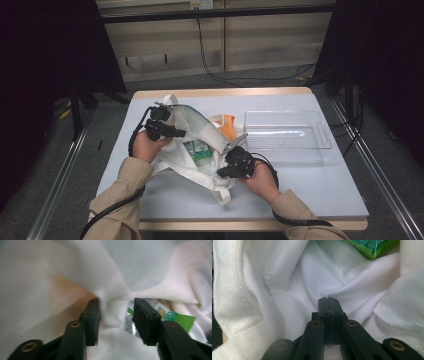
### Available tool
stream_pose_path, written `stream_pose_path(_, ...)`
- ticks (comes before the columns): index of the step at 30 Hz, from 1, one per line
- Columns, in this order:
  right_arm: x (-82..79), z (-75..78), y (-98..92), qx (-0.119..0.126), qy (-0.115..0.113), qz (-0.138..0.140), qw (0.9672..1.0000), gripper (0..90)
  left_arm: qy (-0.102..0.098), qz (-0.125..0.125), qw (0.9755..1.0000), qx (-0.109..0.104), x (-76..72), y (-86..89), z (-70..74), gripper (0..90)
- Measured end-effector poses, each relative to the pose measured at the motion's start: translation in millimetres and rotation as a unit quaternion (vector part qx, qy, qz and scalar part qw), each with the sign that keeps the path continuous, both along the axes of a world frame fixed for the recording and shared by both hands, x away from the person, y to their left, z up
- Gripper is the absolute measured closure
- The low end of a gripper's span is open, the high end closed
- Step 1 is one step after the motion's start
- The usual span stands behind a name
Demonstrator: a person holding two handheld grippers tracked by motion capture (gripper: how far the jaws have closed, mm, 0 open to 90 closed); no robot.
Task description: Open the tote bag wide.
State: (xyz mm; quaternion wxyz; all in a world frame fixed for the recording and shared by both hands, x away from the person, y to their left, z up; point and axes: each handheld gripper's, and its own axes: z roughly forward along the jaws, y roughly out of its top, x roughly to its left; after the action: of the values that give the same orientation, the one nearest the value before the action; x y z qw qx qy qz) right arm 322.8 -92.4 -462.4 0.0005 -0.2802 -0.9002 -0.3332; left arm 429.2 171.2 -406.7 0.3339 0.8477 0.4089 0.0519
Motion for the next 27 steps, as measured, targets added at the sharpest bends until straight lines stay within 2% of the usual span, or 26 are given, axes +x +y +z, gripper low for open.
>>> stream_pose_path(1,-0.1,0.4,0.5,0.000,-0.001,0.000,1.0000,90.0,-0.002,-0.002,1.0000,0.003,-2.7,-1.3,0.7,53.8)
stream_pose_path(2,-0.2,1.2,0.8,0.001,0.001,-0.001,1.0000,90.0,-0.006,0.004,1.0000,-0.005,-5.8,-3.7,0.7,51.8)
stream_pose_path(6,-0.5,4.2,1.0,0.002,-0.007,0.001,1.0000,90.0,-0.014,0.001,0.9999,0.002,-16.9,-5.8,4.8,50.8)
stream_pose_path(8,-0.7,5.4,1.0,0.002,-0.003,-0.001,1.0000,90.0,-0.014,0.003,0.9999,0.002,-22.0,-6.6,4.7,47.9)
stream_pose_path(9,-0.6,5.7,0.9,0.004,-0.003,-0.002,1.0000,90.0,-0.020,0.007,0.9998,0.005,-24.7,-7.0,4.5,46.7)
stream_pose_path(10,-0.6,5.9,0.8,0.006,-0.003,-0.002,1.0000,90.0,-0.023,0.003,0.9997,0.013,-26.3,-5.7,4.8,46.3)
stream_pose_path(12,-0.6,6.8,1.3,0.007,-0.005,-0.003,1.0000,90.0,-0.023,0.003,0.9997,0.009,-28.7,-4.3,4.7,45.5)
stream_pose_path(15,-0.6,9.1,1.7,0.008,-0.003,-0.002,1.0000,90.0,-0.031,0.004,0.9995,0.007,-29.9,-3.4,4.3,36.9)
stream_pose_path(17,-0.3,11.2,1.5,0.008,-0.006,-0.003,1.0000,89.8,-0.041,0.007,0.9991,0.007,-32.5,-2.6,6.9,38.2)
stream_pose_path(19,-0.4,14.8,0.9,0.013,-0.011,-0.004,0.9998,88.6,-0.032,0.006,0.9994,0.007,-34.7,-1.6,8.5,38.6)
stream_pose_path(20,-0.5,17.6,0.6,0.015,-0.019,-0.004,0.9997,88.6,-0.031,0.006,0.9995,0.007,-36.2,-2.1,8.0,38.6)
stream_pose_path(21,0.0,21.5,-0.6,0.024,-0.033,-0.007,0.9991,84.9,-0.031,0.007,0.9995,0.009,-37.8,-2.4,7.2,38.3)
stream_pose_path(22,1.1,26.6,-1.5,0.033,-0.037,-0.012,0.9987,81.5,-0.027,0.005,0.9996,0.008,-38.5,-2.3,5.4,39.0)
stream_pose_path(24,4.0,37.4,-3.0,0.034,-0.058,-0.017,0.9976,75.7,-0.023,0.006,0.9996,0.012,-40.1,-2.5,2.4,38.6)
stream_pose_path(26,8.2,46.8,-3.9,0.041,-0.070,-0.026,0.9964,75.4,-0.020,0.005,0.9997,0.011,-41.4,-3.5,-1.5,39.3)
stream_pose_path(27,10.0,50.7,-3.9,0.043,-0.078,-0.033,0.9955,75.4,-0.026,0.008,0.9995,0.013,-43.3,-4.7,-2.8,39.1)
